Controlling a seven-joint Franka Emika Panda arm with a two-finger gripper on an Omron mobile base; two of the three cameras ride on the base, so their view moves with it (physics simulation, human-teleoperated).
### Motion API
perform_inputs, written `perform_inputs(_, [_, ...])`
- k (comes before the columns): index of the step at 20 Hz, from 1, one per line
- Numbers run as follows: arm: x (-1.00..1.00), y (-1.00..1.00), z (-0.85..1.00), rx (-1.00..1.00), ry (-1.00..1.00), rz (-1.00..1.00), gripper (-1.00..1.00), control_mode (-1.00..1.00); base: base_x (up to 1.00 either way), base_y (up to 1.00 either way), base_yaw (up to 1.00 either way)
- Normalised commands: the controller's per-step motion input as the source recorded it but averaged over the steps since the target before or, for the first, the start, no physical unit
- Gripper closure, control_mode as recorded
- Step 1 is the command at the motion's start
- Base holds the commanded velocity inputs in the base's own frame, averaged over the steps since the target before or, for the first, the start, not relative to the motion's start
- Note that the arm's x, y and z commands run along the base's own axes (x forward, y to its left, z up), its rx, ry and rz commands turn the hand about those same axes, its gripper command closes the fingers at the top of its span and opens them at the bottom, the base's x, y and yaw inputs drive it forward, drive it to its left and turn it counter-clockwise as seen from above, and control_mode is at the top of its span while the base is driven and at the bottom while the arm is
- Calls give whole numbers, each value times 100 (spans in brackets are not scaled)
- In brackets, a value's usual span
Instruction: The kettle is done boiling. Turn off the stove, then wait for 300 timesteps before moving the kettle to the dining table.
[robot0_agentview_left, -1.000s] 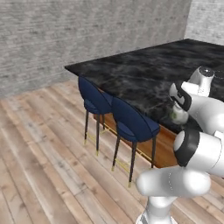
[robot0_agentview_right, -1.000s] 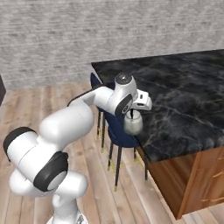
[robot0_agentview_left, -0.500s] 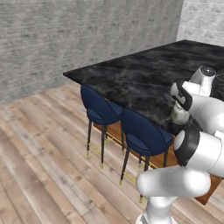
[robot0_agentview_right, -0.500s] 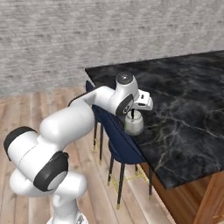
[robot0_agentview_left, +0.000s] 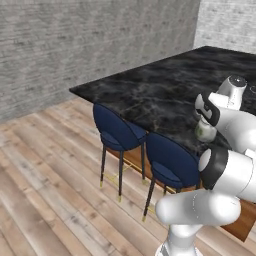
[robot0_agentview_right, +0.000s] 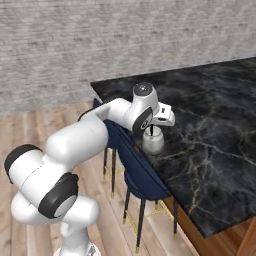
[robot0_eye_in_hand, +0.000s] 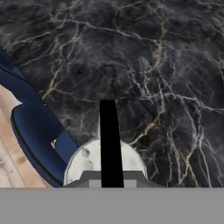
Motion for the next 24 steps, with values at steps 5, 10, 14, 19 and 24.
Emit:
perform_inputs(5, [0,0,0,0,0,0,100,100,42,10,-13])
perform_inputs(10, [0,0,0,0,0,0,100,100,39,3,-10])
perform_inputs(14, [0,0,0,0,0,0,100,100,42,0,-8])
perform_inputs(19, [0,0,0,0,0,0,100,100,43,0,-8])
perform_inputs(24, [0,0,0,0,0,0,100,100,40,0,-8])
